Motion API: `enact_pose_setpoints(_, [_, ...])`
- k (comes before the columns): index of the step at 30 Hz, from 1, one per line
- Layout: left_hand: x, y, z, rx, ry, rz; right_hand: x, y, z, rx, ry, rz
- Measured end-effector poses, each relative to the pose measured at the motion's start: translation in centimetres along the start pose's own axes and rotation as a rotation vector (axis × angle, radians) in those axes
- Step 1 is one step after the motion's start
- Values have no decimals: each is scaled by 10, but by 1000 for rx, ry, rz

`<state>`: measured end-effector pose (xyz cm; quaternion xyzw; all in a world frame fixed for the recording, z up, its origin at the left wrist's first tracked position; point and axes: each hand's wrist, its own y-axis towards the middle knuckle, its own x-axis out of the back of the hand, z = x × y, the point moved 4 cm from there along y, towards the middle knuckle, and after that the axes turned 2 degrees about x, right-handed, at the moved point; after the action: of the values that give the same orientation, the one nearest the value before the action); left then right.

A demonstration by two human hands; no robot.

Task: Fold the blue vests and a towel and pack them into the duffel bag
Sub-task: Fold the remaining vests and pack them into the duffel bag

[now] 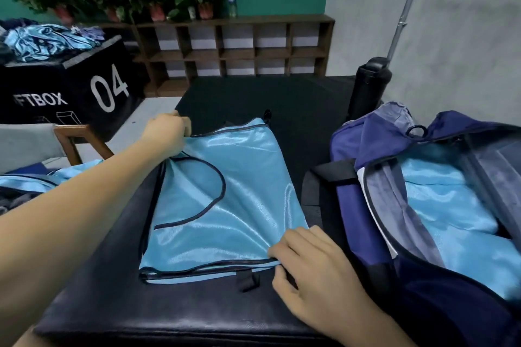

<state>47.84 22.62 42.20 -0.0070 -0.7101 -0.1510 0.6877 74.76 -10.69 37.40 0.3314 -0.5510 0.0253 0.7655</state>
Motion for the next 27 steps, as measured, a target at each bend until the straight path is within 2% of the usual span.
enact_pose_setpoints(5, [-12, 21, -74, -141, -279, -10, -2, 0, -4, 16, 38, -39])
enact_pose_setpoints(8, [-15, 31, -115, -166, -383, -64, -3, 1, -5, 11, 49, -46])
enact_pose_setpoints(11, [-24, 46, -139, -144, -431, -95, -3, 1, -5, 8, 55, -53])
enact_pose_setpoints(16, [-36, 62, -160, -155, -402, -55, -3, 1, -4, 10, 50, -56])
enact_pose_setpoints(19, [-41, 71, -165, -71, -470, -27, -3, 1, -5, 8, 57, -51])
enact_pose_setpoints(24, [-48, 87, -159, 186, -701, 49, -5, 1, -5, 17, 74, -59])
enact_pose_setpoints(27, [-53, 94, -150, 259, -647, 65, -5, 1, -6, 17, 76, -56])
